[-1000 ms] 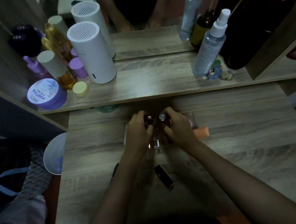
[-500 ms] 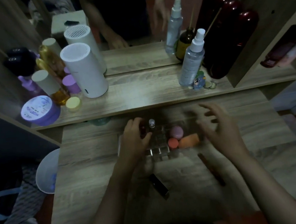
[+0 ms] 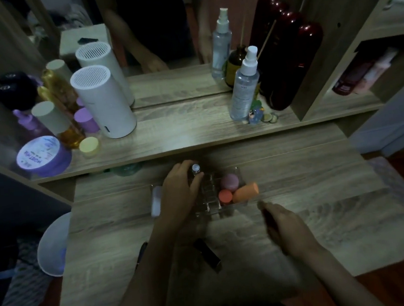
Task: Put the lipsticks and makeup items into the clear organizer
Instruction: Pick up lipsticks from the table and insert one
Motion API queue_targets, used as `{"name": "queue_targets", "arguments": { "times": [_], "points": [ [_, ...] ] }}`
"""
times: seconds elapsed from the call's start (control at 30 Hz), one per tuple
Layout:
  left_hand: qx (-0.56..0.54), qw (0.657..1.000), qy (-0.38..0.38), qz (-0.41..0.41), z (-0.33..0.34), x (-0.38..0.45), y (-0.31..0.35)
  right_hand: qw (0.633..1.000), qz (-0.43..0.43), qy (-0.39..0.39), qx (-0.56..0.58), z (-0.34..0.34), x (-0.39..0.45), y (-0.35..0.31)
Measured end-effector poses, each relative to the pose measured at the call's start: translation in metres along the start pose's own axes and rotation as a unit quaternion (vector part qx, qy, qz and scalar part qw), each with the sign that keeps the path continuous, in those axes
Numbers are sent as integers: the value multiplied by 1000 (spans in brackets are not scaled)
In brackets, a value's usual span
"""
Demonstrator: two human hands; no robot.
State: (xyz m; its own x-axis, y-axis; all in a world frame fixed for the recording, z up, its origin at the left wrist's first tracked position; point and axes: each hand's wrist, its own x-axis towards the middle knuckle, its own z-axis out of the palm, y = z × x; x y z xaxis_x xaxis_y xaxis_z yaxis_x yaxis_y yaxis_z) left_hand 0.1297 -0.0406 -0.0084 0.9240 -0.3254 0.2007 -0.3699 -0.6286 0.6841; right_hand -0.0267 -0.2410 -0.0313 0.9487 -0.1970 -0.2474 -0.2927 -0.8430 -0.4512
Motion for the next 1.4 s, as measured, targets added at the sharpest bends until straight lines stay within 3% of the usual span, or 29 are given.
{"name": "queue_targets", "arguments": {
  "times": [0.2,0.3,0.37,0.43,0.5,0.57,0.73,0.8,0.97,1.2,1.4],
  "points": [
    [-5,1000,7,-15,0,2,3,995,65,2,79,-30,-11,6],
    [-10,999,30,-36,-5,-1,2,974,111,117,160,-71,-13,12],
    [-27,997,49,-57,-10,-5,2,964,87,180,176,-103,-10,5],
    [-44,994,64,-78,-15,-13,1,962,15,197,189,-125,-1,-18],
    [-54,991,78,-97,-19,-22,0,968,-62,165,179,-127,14,-47],
    [-56,989,85,-104,-24,-32,-2,984,-117,94,95,-114,35,-75],
    [-53,984,103,-137,-48,-65,-28,983,-106,-45,-142,-67,92,-109],
    [-32,981,91,-171,-57,-81,-45,974,-93,-51,-201,-55,108,-112],
    [28,960,-19,-276,-67,-121,-74,968,-112,-25,-224,-38,121,-118],
    [75,952,-82,-286,-58,-141,-75,952,-151,-23,-265,-20,125,-127],
    [43,967,-71,-242,-51,-133,-62,978,-117,-24,-174,-17,117,-122]
  ]
}}
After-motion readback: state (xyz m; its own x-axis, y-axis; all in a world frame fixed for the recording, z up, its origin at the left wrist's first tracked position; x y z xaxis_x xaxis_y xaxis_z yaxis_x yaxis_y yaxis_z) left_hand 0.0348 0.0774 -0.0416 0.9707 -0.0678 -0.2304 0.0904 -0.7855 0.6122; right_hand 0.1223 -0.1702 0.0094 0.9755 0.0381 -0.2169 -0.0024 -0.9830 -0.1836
